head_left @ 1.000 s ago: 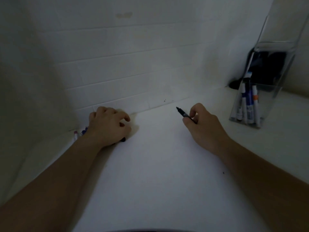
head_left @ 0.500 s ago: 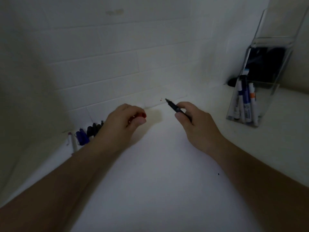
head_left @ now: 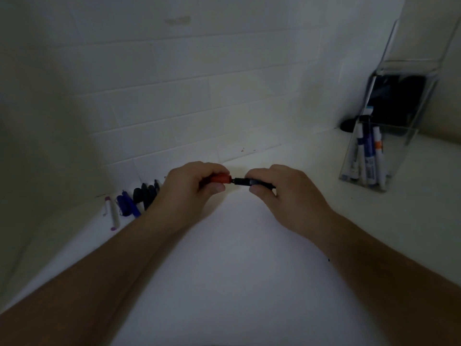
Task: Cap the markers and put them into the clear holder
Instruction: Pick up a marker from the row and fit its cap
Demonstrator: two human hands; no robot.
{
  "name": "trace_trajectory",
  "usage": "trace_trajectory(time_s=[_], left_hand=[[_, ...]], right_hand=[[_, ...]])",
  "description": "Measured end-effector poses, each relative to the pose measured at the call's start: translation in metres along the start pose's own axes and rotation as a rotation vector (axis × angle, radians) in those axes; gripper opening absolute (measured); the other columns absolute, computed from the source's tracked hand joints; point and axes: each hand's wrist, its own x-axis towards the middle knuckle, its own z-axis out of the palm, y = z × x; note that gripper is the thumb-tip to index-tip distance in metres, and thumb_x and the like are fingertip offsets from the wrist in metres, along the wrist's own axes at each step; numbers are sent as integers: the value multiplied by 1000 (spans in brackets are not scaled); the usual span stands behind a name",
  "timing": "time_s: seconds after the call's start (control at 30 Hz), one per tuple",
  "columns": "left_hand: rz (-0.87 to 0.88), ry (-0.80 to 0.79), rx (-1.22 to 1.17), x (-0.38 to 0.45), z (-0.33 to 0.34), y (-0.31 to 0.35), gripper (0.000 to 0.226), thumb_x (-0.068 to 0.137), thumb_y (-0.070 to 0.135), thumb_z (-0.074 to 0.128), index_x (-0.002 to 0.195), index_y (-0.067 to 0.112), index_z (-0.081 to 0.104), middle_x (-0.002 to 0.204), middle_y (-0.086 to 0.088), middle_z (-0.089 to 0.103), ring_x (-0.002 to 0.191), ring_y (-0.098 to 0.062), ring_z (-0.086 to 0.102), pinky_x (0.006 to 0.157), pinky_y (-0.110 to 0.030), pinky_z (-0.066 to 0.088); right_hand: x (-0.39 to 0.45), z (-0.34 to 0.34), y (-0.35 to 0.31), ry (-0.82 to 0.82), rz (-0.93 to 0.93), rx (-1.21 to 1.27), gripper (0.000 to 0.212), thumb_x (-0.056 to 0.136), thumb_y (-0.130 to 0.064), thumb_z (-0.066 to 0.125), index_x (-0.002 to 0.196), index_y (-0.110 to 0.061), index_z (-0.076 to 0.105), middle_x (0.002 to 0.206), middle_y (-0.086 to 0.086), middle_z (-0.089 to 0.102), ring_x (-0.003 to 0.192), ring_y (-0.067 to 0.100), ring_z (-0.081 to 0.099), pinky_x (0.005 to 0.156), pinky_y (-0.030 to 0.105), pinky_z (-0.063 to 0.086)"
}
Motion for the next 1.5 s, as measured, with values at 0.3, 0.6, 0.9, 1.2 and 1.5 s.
trace_trajectory(time_s=[0.3,0.6,0.9,1.2,1.5], left_hand=[[70,-201,15,-2,11,8,16,101,30,54,113,29,65,96,13,67,87,-4,59,77,-26,47],[64,-197,-69,-5,19,11,14,102,27,49,105,26,63,91,12,65,86,-3,56,74,-22,43],[88,-181,-61,-6,22,7,20,103,22,47,118,29,59,95,16,60,89,-4,54,76,-17,40],[184,-40,-102,-8,21,10,22,92,23,70,112,28,64,97,18,71,88,0,67,80,-23,53],[369,-93,0,-20,33,12,43,94,26,63,134,31,49,121,15,56,111,-4,53,95,-28,47]], right_hand=[[-2,2,-11,-28,-56,-8,20,100,-45,48,102,-36,65,77,-12,56,73,6,50,67,33,46],[-3,2,-16,-7,-67,-8,22,99,-43,52,103,-29,68,83,-13,62,75,5,52,69,28,44],[-1,-2,-4,-23,-26,-24,16,98,-44,52,105,-36,64,88,-13,62,78,8,57,72,36,51],[-3,-6,-16,-90,-86,-194,22,101,-50,43,111,-39,59,77,-20,50,81,13,47,74,38,43],[11,-82,-11,341,187,84,19,93,-28,68,112,-26,68,104,-8,64,83,4,63,74,20,50]])
